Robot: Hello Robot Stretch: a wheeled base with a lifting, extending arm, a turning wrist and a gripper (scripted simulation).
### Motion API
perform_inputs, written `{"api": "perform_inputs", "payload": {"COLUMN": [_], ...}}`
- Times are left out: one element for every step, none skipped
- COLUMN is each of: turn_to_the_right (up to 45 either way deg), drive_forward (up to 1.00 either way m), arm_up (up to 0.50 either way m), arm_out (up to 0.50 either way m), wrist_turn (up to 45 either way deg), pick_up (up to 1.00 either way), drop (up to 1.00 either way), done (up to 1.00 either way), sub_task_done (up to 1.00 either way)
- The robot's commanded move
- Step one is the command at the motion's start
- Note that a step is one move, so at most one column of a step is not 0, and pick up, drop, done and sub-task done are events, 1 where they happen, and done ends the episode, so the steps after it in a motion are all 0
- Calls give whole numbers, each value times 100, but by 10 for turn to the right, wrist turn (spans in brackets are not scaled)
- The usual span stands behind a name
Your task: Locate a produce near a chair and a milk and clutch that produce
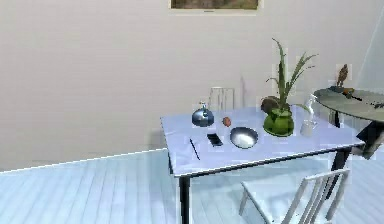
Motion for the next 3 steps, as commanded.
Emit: {"api": "perform_inputs", "payload": {"turn_to_the_right": [-450,-90,0], "drive_forward": [0,0,80], "arm_up": [0,0,0], "arm_out": [0,0,0], "wrist_turn": [0,0,0], "pick_up": [0,0,0], "drop": [0,0,0], "done": [0,0,0], "sub_task_done": [0,0,0]}}
